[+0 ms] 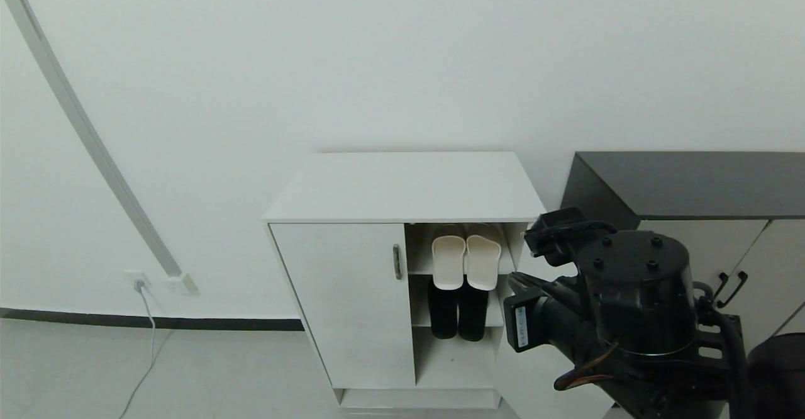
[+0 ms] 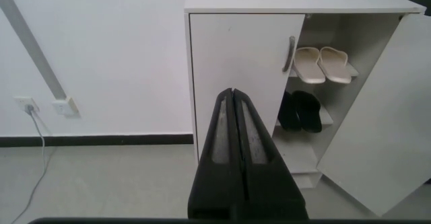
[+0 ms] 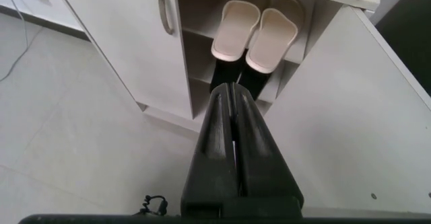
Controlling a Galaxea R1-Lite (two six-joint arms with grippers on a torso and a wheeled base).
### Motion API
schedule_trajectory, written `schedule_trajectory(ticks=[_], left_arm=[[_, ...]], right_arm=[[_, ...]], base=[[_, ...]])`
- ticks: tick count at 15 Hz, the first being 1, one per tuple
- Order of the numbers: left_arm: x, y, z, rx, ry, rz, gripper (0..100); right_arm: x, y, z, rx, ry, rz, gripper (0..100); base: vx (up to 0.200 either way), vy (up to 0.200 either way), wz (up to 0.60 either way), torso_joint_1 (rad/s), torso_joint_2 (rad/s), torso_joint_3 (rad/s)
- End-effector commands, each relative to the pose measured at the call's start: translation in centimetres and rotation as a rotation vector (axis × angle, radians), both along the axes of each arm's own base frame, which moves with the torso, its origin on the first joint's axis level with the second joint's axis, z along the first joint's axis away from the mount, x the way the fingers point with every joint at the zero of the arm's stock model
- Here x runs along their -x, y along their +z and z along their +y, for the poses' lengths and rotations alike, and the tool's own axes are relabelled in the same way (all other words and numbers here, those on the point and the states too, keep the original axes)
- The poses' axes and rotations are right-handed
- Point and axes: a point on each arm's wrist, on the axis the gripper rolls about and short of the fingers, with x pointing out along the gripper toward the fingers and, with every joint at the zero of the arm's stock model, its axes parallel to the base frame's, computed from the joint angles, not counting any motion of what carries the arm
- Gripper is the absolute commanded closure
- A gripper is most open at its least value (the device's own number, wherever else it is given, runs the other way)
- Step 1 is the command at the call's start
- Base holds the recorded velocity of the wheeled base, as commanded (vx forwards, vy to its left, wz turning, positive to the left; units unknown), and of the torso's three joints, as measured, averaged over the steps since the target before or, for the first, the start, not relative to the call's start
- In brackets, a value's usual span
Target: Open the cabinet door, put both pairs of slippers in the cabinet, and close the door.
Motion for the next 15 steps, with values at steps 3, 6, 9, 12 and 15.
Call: schedule_trajectory(ticks=[3,6,9,12,15], left_arm=[[0.0,0.0,0.0,0.000,0.000,0.000,100],[0.0,0.0,0.0,0.000,0.000,0.000,100],[0.0,0.0,0.0,0.000,0.000,0.000,100],[0.0,0.0,0.0,0.000,0.000,0.000,100],[0.0,0.0,0.0,0.000,0.000,0.001,100]], right_arm=[[0.0,0.0,-0.1,0.001,0.000,0.000,100],[-0.5,0.0,-0.4,0.001,-0.021,-0.001,100],[-1.0,-0.1,-0.7,0.007,-0.042,-0.001,100],[-1.1,-0.1,-0.8,0.011,-0.044,-0.006,100],[-1.1,0.0,-0.8,0.009,-0.044,-0.008,100]], base=[[0.000,0.000,-0.60,0.004,0.00,0.001],[0.000,0.000,-0.60,0.007,0.00,0.002],[0.000,0.000,0.00,0.000,0.00,0.000],[0.000,0.000,0.00,0.000,0.00,0.000],[-0.133,0.000,0.00,0.003,0.00,0.003]])
